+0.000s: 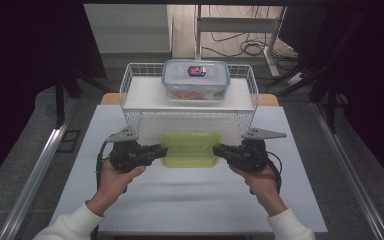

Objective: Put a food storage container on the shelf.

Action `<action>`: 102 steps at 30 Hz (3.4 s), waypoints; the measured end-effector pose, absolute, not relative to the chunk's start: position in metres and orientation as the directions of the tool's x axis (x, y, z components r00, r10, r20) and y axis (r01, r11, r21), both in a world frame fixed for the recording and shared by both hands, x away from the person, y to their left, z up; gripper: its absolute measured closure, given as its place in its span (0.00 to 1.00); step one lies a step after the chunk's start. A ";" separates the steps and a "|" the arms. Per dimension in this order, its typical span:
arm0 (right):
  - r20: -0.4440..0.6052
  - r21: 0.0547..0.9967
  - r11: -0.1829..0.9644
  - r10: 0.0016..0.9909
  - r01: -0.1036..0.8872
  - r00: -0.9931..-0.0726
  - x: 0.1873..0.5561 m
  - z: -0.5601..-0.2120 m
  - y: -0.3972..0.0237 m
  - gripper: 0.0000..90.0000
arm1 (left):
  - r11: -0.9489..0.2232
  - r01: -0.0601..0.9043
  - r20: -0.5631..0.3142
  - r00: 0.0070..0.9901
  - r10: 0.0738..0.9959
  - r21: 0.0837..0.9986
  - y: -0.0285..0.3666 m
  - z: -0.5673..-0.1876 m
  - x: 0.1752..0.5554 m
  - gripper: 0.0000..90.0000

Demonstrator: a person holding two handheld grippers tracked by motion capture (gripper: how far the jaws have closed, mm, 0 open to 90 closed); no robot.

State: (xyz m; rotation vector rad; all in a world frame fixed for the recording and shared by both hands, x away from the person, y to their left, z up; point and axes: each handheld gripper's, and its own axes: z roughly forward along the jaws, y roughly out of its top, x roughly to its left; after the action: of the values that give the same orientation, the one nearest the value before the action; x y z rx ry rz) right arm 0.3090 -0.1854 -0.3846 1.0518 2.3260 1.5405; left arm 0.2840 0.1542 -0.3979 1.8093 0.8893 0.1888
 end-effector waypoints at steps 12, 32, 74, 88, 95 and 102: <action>0.205 0.877 0.219 0.633 0.427 -0.747 0.316 -0.362 -0.183 0.89 | -0.160 0.449 -0.249 0.720 0.648 0.879 0.156 -0.377 0.294 0.86; 0.161 0.905 0.207 0.643 0.372 -0.749 0.335 -0.314 -0.184 0.89 | -0.159 0.407 -0.216 0.732 0.647 0.900 0.154 -0.332 0.321 0.86; 0.275 0.866 0.145 0.663 0.479 -0.697 0.468 -0.240 -0.178 0.88 | -0.154 0.502 -0.280 0.682 0.676 0.851 0.156 -0.253 0.459 0.86; 0.325 0.839 0.118 0.675 0.531 -0.663 0.491 -0.245 -0.179 0.84 | -0.111 0.562 -0.355 0.650 0.672 0.820 0.152 -0.259 0.480 0.78; 0.377 0.812 0.083 0.681 0.578 -0.627 0.504 -0.252 -0.180 0.78 | -0.053 0.586 -0.411 0.627 0.661 0.808 0.155 -0.265 0.492 0.75; 0.409 0.794 0.071 0.672 0.604 -0.617 0.510 -0.256 -0.181 0.73 | -0.031 0.599 -0.441 0.622 0.646 0.800 0.156 -0.267 0.495 0.71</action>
State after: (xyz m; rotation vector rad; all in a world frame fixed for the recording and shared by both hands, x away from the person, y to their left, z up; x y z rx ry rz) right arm 0.5096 -0.1807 -0.2563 1.3435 2.2509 1.6110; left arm 0.4953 0.1558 -0.2670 1.7024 1.0297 0.0514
